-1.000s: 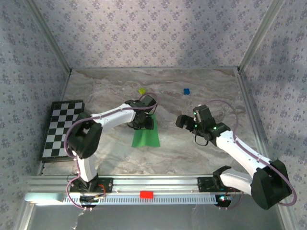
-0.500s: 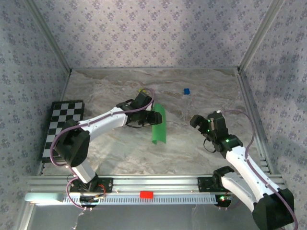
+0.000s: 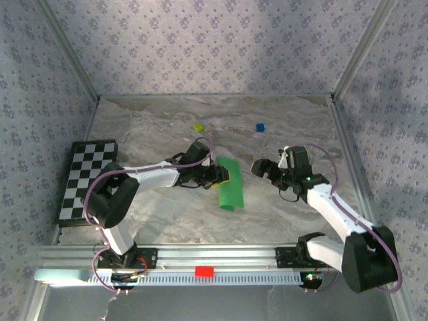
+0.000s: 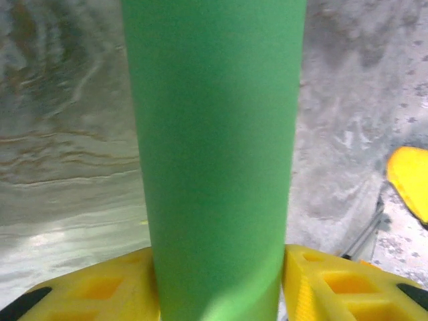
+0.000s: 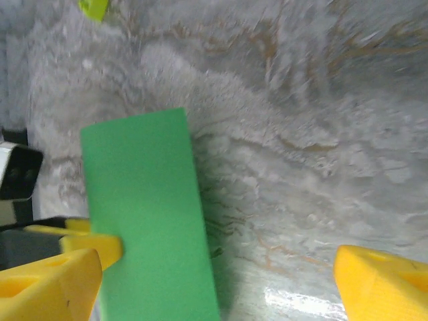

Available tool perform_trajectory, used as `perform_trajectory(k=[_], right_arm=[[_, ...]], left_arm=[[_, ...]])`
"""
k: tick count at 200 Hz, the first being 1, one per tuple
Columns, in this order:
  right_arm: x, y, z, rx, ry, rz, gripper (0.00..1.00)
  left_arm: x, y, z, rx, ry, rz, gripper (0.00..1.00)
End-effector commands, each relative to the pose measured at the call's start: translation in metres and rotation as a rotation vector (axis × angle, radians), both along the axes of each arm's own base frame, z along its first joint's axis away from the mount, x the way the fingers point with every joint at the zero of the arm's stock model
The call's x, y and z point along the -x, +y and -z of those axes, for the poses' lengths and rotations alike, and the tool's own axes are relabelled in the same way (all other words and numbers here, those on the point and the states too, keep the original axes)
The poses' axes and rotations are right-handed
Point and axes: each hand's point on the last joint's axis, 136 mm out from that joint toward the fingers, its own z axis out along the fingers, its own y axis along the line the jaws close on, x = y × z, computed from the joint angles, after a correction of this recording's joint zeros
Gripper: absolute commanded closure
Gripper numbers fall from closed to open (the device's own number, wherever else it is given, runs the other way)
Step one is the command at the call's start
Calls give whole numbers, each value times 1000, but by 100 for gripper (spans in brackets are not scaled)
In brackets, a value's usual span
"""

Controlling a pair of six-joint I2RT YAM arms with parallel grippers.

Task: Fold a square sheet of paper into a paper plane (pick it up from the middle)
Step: First fold the square sheet of paper in half at the center of the table.

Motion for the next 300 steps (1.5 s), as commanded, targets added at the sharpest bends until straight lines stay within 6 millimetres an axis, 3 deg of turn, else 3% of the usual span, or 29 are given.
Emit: perform_trajectory(k=[1, 40, 128, 193, 248, 300], right_arm=[[1, 20, -9, -32, -2, -106, 10], [-1, 16, 0, 2, 5, -67, 12], [2, 36, 8, 21, 28, -116, 12], [3, 48, 14, 15, 40, -145, 16], [5, 52, 19, 24, 55, -155, 16], [7, 52, 23, 34, 61, -155, 16]], left_arm=[[-5, 5, 12, -16, 0, -25, 52], [-5, 26, 28, -127, -5, -37, 49], [-11, 53, 19, -277, -92, -47, 36], [-6, 66, 24, -320, -98, -50, 44], [-3, 80, 33, -396, -73, -35, 45], [-2, 77, 40, -421, -66, 41, 44]])
